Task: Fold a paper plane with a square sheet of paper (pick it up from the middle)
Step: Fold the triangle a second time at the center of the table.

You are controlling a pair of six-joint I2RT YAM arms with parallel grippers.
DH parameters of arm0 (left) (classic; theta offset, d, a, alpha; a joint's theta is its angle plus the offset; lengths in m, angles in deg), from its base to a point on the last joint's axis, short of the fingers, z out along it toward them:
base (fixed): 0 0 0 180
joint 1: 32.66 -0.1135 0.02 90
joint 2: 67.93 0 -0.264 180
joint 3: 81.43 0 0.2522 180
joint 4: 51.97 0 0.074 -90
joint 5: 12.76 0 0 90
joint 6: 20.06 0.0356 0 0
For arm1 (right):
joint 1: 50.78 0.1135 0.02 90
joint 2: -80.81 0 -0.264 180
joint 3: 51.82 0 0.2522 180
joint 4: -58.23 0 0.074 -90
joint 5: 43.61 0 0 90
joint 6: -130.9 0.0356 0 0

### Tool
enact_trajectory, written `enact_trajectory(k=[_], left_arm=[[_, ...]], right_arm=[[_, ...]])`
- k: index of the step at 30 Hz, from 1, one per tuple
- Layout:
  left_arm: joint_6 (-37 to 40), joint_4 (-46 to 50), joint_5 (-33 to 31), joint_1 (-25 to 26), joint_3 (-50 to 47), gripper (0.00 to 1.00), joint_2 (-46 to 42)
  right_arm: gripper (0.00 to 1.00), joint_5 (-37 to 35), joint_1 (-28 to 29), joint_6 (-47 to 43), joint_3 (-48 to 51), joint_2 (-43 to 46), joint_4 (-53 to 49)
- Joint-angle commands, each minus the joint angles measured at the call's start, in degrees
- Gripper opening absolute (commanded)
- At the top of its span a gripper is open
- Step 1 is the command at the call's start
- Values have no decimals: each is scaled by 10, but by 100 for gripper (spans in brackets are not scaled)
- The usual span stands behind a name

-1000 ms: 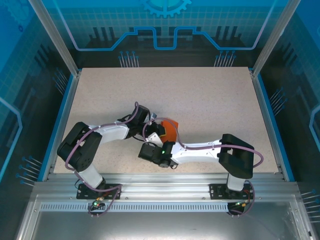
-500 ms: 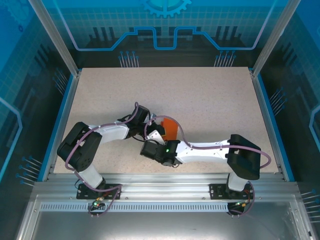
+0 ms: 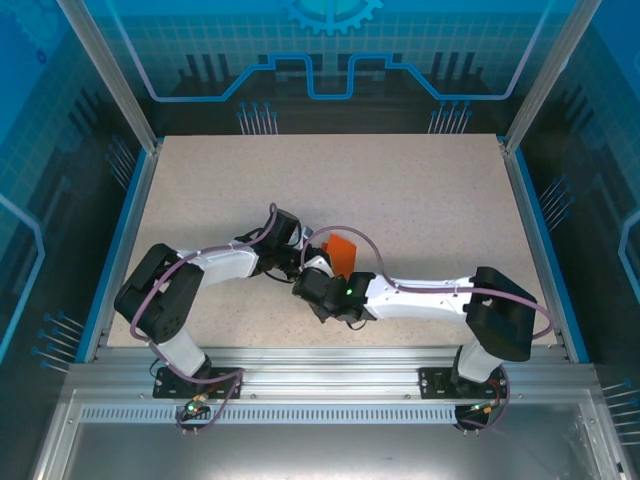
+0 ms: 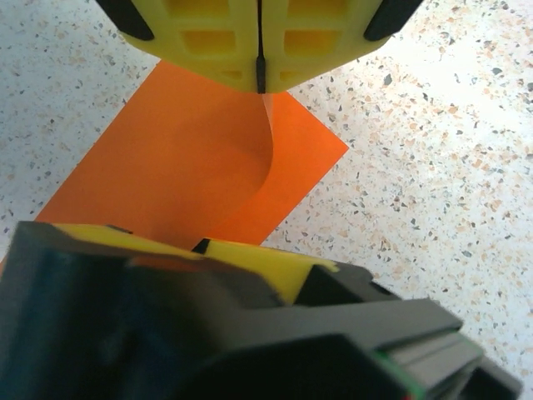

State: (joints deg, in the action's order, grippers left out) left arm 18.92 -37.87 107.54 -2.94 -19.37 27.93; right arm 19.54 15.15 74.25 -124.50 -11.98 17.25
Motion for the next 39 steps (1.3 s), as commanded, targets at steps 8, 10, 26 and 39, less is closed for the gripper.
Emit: enact_trajectory(k=[8, 10, 26, 39], left_arm=[[9, 33, -7, -3, 19, 39, -12], [9, 34, -8, -3, 20, 40, -12], [19, 84, -109, -3, -9, 67, -91], [53, 86, -110, 33, -37, 46, -128]], right_arm=[[3, 207, -97, -18, 108, 71, 122], [3, 236, -115, -24, 124, 81, 136], [3, 382, -227, -57, 165, 96, 185], [2, 423, -300, -89, 135, 43, 158]])
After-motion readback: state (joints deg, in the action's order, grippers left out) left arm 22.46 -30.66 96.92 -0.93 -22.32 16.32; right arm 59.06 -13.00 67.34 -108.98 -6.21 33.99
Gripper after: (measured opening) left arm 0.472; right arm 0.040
